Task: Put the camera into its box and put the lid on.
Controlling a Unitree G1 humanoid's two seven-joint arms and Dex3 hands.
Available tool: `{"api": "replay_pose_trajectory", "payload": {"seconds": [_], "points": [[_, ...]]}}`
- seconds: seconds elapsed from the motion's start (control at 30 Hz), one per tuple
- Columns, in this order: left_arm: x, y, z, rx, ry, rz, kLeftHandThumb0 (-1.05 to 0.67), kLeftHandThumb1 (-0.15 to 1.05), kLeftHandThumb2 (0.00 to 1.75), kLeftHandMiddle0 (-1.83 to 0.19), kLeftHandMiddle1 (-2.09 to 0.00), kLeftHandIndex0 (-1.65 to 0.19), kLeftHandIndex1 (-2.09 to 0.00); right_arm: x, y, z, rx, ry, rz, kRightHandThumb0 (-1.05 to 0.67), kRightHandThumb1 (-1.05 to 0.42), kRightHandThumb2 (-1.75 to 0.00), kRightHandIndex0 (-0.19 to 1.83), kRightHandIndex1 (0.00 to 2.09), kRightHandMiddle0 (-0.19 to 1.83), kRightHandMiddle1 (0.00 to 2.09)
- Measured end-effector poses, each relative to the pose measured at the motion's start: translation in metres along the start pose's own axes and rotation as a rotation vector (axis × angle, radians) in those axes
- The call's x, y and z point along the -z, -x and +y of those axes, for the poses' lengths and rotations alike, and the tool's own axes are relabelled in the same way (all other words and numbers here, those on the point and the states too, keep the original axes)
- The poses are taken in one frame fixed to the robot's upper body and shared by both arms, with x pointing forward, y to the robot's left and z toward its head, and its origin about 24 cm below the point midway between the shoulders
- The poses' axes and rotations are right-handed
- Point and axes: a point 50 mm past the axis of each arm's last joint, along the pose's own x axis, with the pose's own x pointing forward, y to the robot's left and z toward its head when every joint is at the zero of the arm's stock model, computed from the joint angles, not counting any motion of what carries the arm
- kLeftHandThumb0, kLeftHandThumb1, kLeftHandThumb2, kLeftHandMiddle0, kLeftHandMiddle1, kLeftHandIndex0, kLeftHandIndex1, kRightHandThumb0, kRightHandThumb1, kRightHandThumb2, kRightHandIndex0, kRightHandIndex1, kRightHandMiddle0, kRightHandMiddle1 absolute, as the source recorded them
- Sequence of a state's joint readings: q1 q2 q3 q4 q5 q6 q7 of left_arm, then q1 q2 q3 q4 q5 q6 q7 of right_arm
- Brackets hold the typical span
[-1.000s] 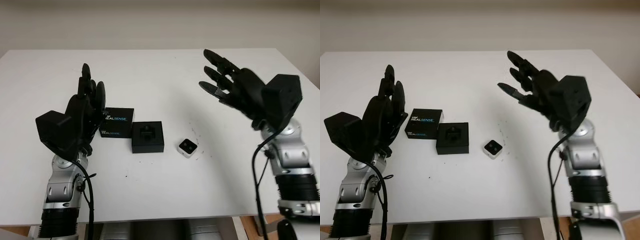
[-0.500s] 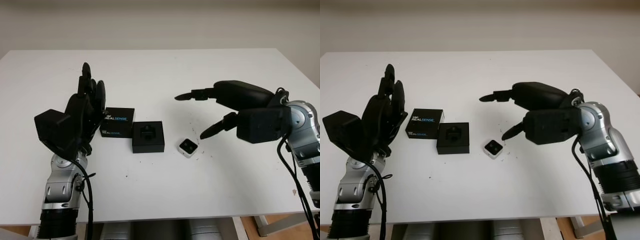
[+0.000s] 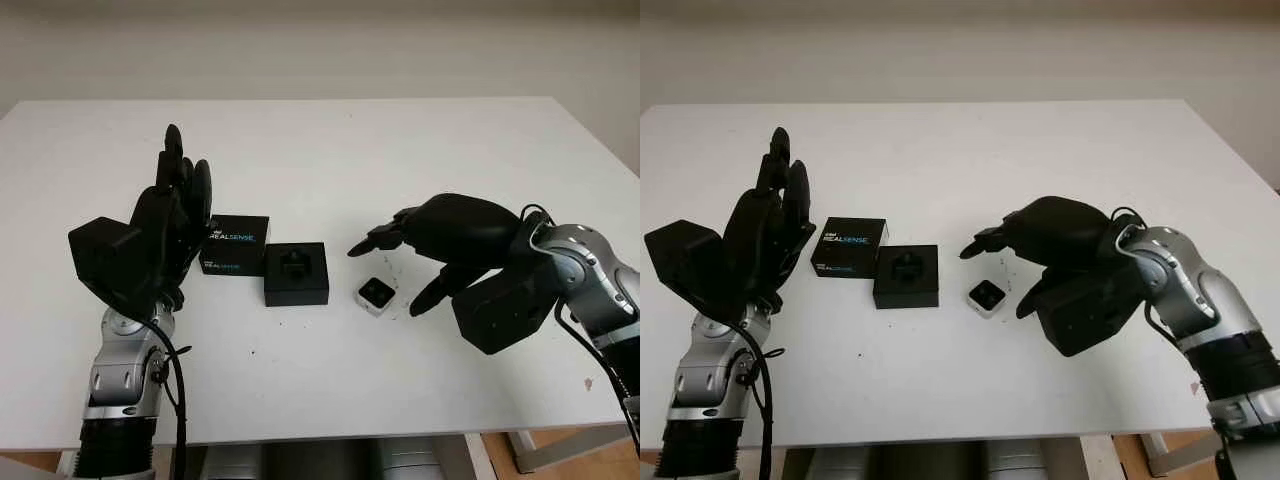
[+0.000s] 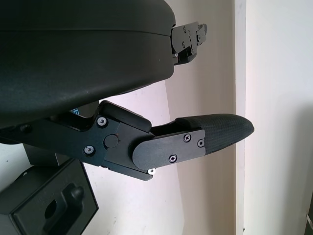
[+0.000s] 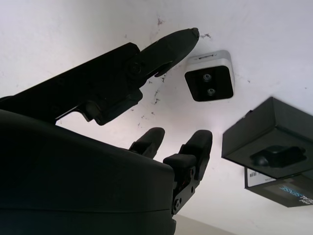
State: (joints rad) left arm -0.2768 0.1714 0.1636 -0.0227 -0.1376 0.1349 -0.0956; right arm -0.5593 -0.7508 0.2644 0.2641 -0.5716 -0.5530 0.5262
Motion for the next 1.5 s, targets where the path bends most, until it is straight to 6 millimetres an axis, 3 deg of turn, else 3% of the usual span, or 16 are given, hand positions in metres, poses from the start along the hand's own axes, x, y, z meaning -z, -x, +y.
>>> {"api": "replay_pose_trajectory", "payload": {"seconds": [0.4,0.97,1.5], "points": [[0.0,0.0,-0.002,0.0,0.006,-0.007,-0.75,1.05,0.64,0.19,0.0,0.19,0.0,0.012,0.003,0.013,0.041,0.002,-0.004,-0.54,-0.82,-0.06,-0.05,1.48,0.12,1.13],[0.003,0.0,-0.002,0.003,0.012,-0.001,-0.74,1.05,0.64,0.19,0.0,0.19,0.0,0.02,-0.003,0.027,0.07,-0.076,-0.021,-0.5,-0.85,-0.05,-0.06,1.38,0.05,1.14],[0.003,0.0,-0.002,0.004,0.01,-0.002,-0.75,1.05,0.65,0.19,0.0,0.19,0.0,0.014,-0.011,0.031,0.097,-0.091,-0.057,-0.54,-0.86,-0.06,-0.05,1.45,0.08,1.18]]}}
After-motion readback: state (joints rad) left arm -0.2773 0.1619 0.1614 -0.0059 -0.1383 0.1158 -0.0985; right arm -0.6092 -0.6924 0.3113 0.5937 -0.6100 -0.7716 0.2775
